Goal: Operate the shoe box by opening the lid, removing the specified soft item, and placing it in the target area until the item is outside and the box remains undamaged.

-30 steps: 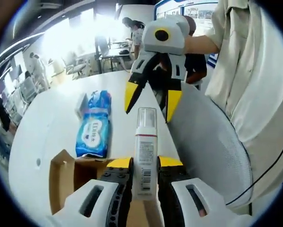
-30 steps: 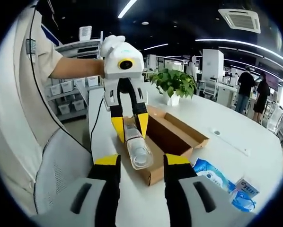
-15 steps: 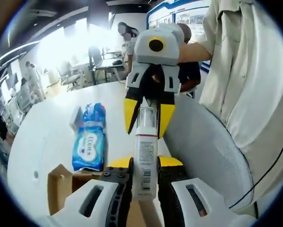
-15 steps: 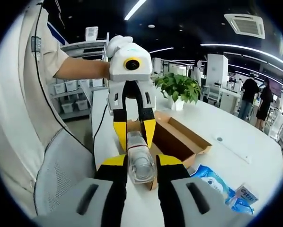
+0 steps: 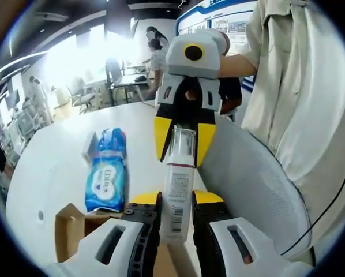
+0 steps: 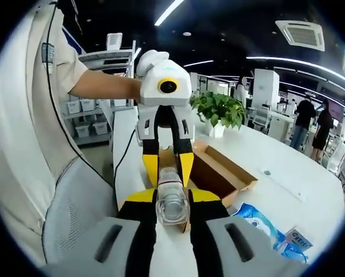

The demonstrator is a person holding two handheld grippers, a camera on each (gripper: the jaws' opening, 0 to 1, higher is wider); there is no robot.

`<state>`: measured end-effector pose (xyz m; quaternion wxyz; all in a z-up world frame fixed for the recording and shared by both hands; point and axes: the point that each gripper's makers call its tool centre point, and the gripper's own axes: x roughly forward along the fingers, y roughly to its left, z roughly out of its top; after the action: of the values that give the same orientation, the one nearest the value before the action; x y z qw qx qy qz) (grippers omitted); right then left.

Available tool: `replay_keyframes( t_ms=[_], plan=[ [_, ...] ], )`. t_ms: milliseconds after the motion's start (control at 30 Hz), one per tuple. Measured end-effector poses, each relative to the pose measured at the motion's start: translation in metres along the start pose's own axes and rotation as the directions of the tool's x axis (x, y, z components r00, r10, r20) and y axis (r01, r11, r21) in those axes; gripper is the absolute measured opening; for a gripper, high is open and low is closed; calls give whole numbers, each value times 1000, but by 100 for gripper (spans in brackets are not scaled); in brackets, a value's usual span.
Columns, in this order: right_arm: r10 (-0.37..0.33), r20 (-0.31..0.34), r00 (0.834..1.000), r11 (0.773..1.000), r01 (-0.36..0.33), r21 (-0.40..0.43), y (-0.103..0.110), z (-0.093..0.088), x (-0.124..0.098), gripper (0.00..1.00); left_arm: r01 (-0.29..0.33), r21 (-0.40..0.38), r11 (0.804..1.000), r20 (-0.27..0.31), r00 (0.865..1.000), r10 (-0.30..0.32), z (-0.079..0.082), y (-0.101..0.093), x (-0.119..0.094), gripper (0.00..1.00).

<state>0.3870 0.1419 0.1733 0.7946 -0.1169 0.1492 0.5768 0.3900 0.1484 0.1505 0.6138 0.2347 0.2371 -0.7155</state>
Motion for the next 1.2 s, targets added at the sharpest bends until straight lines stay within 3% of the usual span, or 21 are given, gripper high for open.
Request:
replay_keyframes(
  t_ms=[633,1200],
  plan=[
    [2,-52,999,1000,-3,-7,-5,-3,5,17,-39,-27,999,-9,999,39,-9,9,1,21],
    [3,-107,994,1000,-7,-30,-14,-10,7,17,-123,-102,987,2,992,124,-26,13,-13,34]
  ],
)
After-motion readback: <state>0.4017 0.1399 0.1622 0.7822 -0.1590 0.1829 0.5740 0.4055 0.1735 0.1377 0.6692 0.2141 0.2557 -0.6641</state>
